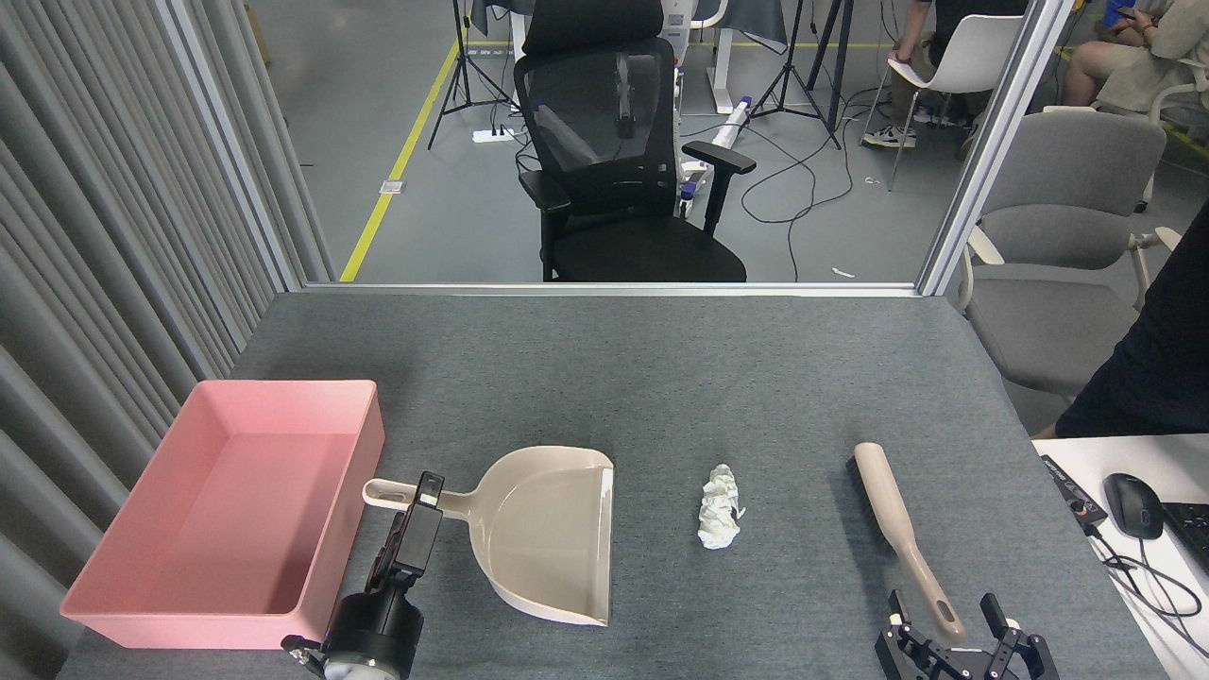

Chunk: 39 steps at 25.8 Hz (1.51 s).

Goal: Sweep and dump garbage into bin

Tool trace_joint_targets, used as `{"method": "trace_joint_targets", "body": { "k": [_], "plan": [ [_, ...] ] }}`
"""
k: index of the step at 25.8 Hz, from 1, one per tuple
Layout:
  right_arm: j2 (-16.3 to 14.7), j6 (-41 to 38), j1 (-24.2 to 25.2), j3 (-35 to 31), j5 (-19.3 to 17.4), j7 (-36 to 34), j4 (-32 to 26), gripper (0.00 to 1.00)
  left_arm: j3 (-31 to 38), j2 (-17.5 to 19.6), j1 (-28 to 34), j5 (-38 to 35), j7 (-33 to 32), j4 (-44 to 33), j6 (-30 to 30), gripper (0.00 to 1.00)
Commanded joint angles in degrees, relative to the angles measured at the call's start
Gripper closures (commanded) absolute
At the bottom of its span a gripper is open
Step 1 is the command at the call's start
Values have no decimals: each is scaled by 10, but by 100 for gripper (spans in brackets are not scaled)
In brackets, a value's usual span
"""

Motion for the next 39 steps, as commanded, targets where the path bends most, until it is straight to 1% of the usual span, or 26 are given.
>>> {"method": "trace_joint_targets", "body": {
  "k": [1, 3, 13, 16, 17, 18, 23, 25, 26, 27, 32, 35, 39],
  "plan": [
    [3, 10, 0, 1, 17, 0, 6, 2, -1, 0, 0, 0, 0, 1, 0, 1],
    [3, 21, -2, 3, 31, -1, 17, 2, -1, 0, 0, 0, 0, 1, 0, 1],
    [12, 23, -6, 6, 31, 0, 31, 4, -1, 0, 0, 0, 0, 3, -3, 1],
    [12, 26, -8, 6, 31, 0, 32, 8, -1, 0, 0, 0, 0, 4, -4, 1],
    [12, 26, -7, 6, 31, 0, 33, 12, -1, 0, 0, 0, 0, 5, -5, 1],
    [12, 26, -7, 5, 31, 0, 33, 14, -1, 0, 0, 0, 0, 5, -4, 1],
    [11, 26, -8, 5, 31, 0, 33, 18, -1, 0, 0, 0, 0, 8, -5, 1],
    [11, 26, -8, 5, 31, -1, 33, 25, 0, 0, 0, 0, 0, 8, -5, 1],
    [11, 26, -8, 5, 31, 0, 35, 30, 0, 0, 0, 0, 0, 8, -5, 1],
    [10, 25, -8, 5, 31, 0, 37, 33, 0, 0, 0, 0, 0, 8, -5, 1],
    [9, 24, -8, 5, 29, -1, 38, 33, 0, 0, 0, 0, 0, 8, -5, 1],
    [9, 24, -8, 5, 28, -1, 39, 35, 0, 0, 0, -1, 0, 8, -5, 1],
    [8, 23, -9, 5, 27, -1, 39, 41, 0, 0, 0, -1, 0, 8, -5, 1]
  ]
}}
